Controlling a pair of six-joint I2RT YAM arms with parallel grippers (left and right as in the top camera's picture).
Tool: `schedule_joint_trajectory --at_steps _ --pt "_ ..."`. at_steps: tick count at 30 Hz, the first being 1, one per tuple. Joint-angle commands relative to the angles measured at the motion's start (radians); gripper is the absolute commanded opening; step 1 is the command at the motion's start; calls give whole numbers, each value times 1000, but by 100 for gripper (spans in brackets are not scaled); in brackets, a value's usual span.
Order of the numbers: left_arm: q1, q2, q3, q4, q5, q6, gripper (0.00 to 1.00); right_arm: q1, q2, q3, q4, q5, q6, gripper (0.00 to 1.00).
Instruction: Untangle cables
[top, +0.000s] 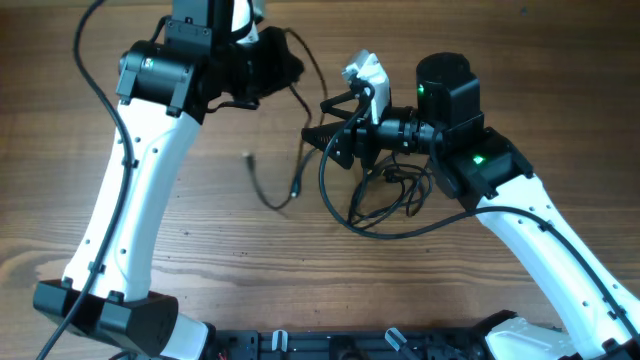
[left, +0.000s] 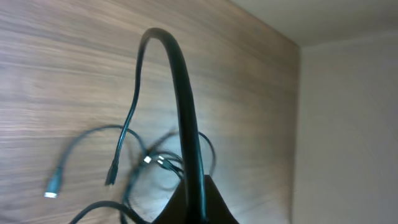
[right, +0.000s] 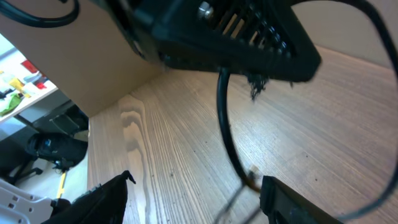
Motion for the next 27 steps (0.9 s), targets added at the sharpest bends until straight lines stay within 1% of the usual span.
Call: schedule_joint_trajectory --at_steps 1,2,3,4,5,6,8,10,11,12,13,14,16,18,19,21,24,27 --pt "-17 -2 3 6 185 21 4 23 10 13 9 5 -42 68" --pt "-23 -2 3 6 198 21 4 32 18 13 10 6 -53 66" --pt "-31 -2 3 5 199 21 4 36 28 13 16 6 -51 61" --pt "-38 -2 3 5 199 21 5 37 31 13 19 6 -48 49" --pt "-42 -2 3 4 197 21 5 37 32 13 21 6 -48 32" --pt "-43 -2 3 5 195 22 6 37 32 13 23 6 -40 23" --pt "-40 -2 3 9 195 21 13 35 29 13 24 15 -12 4" --pt "-39 -2 3 16 153 21 18 27 21 13 23 61 75 4" --pt "-39 -2 3 16 111 22 26 14 11 14 32 71 124 4" --pt "-39 -2 3 16 79 21 39 3 3 14 47 77 154 4" --pt "-37 -2 3 16 35 22 61 -10 -8 14 64 89 197 4" --pt "-37 -2 3 15 -8 22 79 -33 -28 14 85 116 273 4" --pt "-37 -2 3 15 -78 21 100 -89 -63 16 114 148 360 4" --pt "-37 -2 3 15 -111 21 100 -160 -95 16 142 179 430 4" --pt "-36 -2 3 14 -137 22 100 -227 -117 16 159 198 490 4" --pt "-35 -2 3 10 -165 22 100 -323 -139 16 188 196 549 4" --pt "-35 -2 3 3 -180 22 100 -519 -167 16 232 195 637 4" --pt "-35 -2 3 3 -179 22 100 -727 -168 16 270 133 711 4"
